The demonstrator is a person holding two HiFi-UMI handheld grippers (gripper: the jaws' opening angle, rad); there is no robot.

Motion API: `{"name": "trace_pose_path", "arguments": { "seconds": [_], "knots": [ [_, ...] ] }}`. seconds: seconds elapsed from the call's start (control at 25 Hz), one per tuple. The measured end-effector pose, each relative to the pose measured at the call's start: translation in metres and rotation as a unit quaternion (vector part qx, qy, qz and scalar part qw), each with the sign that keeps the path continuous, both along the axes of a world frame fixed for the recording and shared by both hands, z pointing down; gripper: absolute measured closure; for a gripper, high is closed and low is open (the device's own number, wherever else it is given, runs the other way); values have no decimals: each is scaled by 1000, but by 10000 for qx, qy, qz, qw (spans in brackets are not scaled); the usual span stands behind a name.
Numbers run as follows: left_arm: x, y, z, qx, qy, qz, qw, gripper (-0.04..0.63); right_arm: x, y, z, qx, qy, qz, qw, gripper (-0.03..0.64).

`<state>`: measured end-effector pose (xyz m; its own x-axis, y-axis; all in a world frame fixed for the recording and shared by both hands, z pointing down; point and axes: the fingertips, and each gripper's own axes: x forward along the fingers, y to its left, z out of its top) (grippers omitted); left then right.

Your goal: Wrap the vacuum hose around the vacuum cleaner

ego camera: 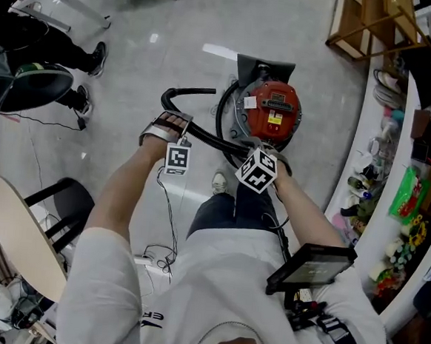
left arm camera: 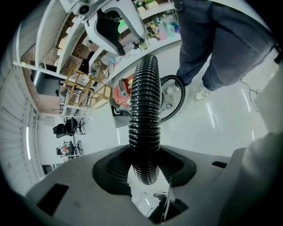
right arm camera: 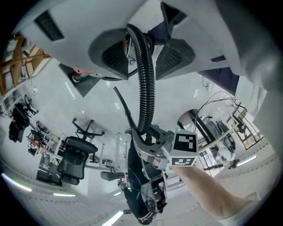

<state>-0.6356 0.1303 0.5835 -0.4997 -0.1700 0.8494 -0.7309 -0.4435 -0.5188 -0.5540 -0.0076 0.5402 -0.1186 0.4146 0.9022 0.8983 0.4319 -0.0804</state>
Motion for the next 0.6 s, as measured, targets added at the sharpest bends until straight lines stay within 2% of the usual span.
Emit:
{"name": "trace_pose_path", "arguments": {
  "seconds": [0.2,0.32,0.6],
  "knots": [
    [-26,-18,8,-135,-27,302,9994,422,-22,17,31,-4,240,-643,9976,426],
    [-42,-29,11,-176,-55,374,9991,420,-32,27,40,-205,391,-812,9957,426],
    [-73,-60,22,-383,22,658,9971,420,-64,17,51,-510,563,-437,9961,426]
  ]
}}
